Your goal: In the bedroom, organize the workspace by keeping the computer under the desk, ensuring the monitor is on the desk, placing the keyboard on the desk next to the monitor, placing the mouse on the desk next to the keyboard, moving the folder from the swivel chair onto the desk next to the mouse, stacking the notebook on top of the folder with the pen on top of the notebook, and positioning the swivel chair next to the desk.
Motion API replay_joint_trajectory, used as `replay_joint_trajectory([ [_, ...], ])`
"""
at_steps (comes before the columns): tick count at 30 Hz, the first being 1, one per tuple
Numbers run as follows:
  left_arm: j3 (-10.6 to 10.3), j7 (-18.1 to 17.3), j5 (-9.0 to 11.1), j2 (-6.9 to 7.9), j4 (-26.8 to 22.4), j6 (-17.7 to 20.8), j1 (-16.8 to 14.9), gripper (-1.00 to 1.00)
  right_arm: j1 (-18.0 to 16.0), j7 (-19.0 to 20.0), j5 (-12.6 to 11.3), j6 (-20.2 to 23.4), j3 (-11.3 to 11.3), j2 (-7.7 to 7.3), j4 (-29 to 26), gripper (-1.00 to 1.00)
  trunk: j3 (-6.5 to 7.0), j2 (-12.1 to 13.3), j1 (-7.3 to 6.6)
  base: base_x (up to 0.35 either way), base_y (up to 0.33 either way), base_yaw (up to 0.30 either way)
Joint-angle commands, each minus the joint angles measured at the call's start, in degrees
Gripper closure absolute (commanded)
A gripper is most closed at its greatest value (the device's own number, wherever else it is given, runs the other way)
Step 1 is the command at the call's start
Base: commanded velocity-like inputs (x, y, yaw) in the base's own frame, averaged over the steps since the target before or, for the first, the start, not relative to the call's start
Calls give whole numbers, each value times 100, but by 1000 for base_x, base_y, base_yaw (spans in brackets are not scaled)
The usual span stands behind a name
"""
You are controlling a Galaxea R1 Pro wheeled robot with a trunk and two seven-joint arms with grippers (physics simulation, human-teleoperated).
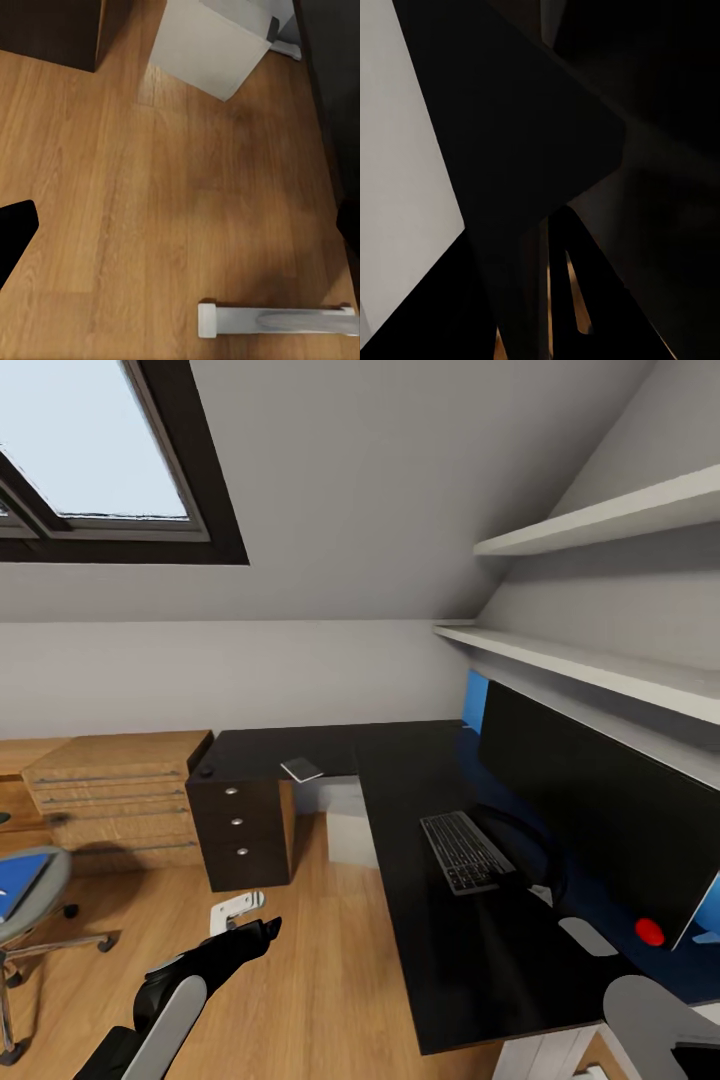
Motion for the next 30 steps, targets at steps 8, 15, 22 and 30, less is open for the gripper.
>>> replay_joint_trajectory([
  [8, -12, 59, 64, 1, -8, 2, -6, -100, -5, 24, -29, 31, -7, -1, 2, 100, -9, -7, 1, 164, 61, 0],
  [15, -12, 59, 56, 1, -8, -8, -6, -100, -5, 24, -29, 30, -4, -1, 1, 100, -9, -7, 1, 95, 6, 0],
  [22, -12, 59, 55, 1, -8, -7, -6, -100, -5, 44, -32, 25, -5, -1, -14, 100, -9, -7, 1, 105, 0, 0],
  [30, -36, 88, 51, -22, -175, -24, -6, -100, -5, 129, -36, 9, -2, -2, -37, 100, -9, -7, 1, 6, 0, 0],
])
